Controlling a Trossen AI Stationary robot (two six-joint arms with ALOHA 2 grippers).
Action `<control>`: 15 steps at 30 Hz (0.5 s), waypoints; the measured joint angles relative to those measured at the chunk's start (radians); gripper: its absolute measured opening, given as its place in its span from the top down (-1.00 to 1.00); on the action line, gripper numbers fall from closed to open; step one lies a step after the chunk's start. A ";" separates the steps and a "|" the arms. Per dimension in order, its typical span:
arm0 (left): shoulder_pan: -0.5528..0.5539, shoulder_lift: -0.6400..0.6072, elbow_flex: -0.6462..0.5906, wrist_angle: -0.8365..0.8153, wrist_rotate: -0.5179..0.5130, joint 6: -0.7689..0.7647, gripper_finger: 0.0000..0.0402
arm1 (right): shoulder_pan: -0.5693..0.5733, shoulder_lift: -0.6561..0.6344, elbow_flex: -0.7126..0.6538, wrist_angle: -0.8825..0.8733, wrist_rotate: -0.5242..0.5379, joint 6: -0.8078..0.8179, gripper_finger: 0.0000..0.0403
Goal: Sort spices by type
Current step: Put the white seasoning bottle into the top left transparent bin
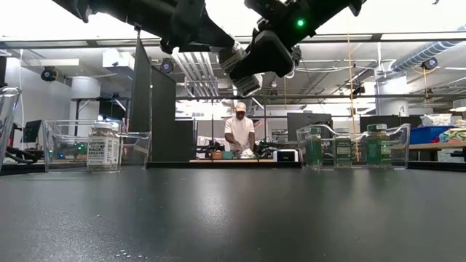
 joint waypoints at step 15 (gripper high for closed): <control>0.033 -0.087 0.062 -0.236 -0.075 -0.097 0.07 | 0.000 -0.026 0.000 -0.006 0.008 0.172 -0.73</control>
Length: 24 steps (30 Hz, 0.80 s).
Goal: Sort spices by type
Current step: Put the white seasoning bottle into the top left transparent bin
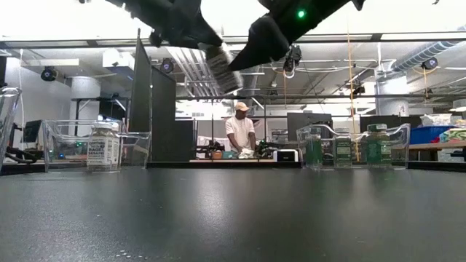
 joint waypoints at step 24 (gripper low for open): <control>0.854 -0.166 0.386 -1.182 0.418 -0.104 0.07 | -0.026 -0.119 -0.063 -0.174 -0.120 0.225 -0.52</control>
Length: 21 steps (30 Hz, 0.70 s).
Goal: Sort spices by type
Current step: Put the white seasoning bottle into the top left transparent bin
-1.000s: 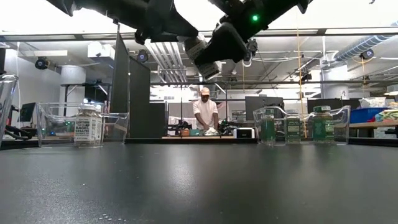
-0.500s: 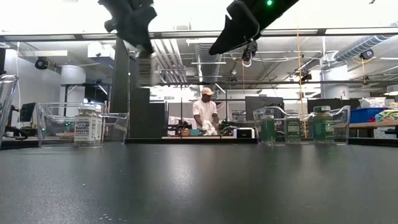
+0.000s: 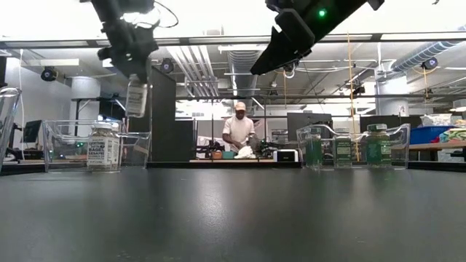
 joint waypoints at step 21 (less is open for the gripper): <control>0.147 0.076 -0.005 0.045 0.056 0.103 0.07 | -0.033 0.000 -0.077 0.144 -0.052 0.001 -0.27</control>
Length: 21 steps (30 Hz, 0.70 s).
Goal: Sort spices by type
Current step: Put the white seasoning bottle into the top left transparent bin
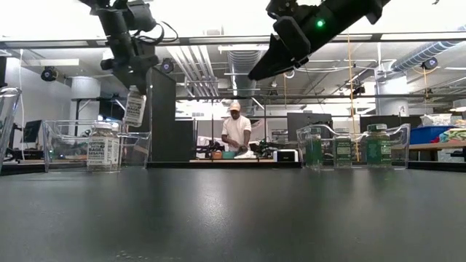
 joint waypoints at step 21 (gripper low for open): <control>0.048 0.001 -0.164 0.177 0.004 0.047 0.07 | 0.000 0.000 -0.004 0.050 0.002 -0.034 -0.14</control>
